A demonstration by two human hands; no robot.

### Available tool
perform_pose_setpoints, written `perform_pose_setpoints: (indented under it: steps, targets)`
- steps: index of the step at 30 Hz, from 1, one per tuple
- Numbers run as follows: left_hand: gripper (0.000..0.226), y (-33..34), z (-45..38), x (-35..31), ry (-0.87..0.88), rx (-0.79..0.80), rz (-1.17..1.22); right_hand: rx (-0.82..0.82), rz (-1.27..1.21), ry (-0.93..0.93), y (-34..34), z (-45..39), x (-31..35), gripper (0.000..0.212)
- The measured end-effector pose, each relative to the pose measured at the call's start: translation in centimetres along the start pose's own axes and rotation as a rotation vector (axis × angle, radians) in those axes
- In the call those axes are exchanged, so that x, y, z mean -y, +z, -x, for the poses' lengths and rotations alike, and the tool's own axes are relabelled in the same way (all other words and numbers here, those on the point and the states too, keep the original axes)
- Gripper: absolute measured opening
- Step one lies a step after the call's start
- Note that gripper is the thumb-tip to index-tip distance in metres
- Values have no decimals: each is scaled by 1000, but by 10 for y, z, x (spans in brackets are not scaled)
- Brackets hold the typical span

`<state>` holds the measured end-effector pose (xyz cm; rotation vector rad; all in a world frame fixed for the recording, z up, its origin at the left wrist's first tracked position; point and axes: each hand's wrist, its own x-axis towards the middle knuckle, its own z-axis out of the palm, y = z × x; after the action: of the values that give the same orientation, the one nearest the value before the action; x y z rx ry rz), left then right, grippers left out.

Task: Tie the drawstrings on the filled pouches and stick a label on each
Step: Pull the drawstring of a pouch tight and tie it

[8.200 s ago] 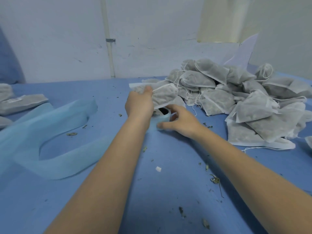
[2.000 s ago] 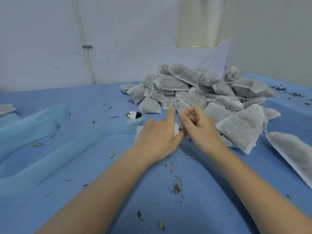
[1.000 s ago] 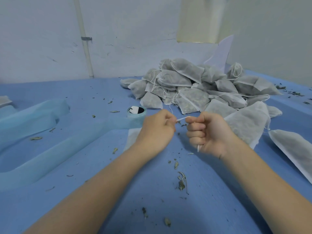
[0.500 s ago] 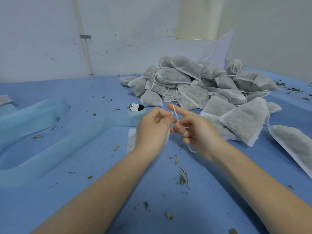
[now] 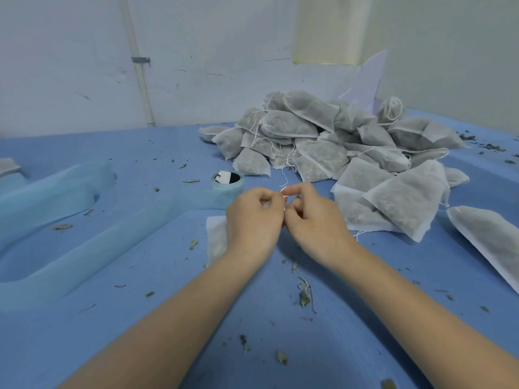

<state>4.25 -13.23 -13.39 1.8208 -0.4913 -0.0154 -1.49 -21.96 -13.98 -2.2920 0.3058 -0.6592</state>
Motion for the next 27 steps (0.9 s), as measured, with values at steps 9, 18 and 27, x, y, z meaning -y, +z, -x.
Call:
perform_pose_setpoints:
  steps: [9, 18, 27]
  targets:
    - [23, -5, -3, 1, -143, 24, 393, -90, -279, 265, 0, -4, -5, 19]
    - [19, -7, 3, 0, 169, 122, 8, 24, -431, 316, -30, -6, -10, 20]
    - [19, -2, 7, 13, 370, -85, -311, 69, -679, 391, -26, -9, -15, 18]
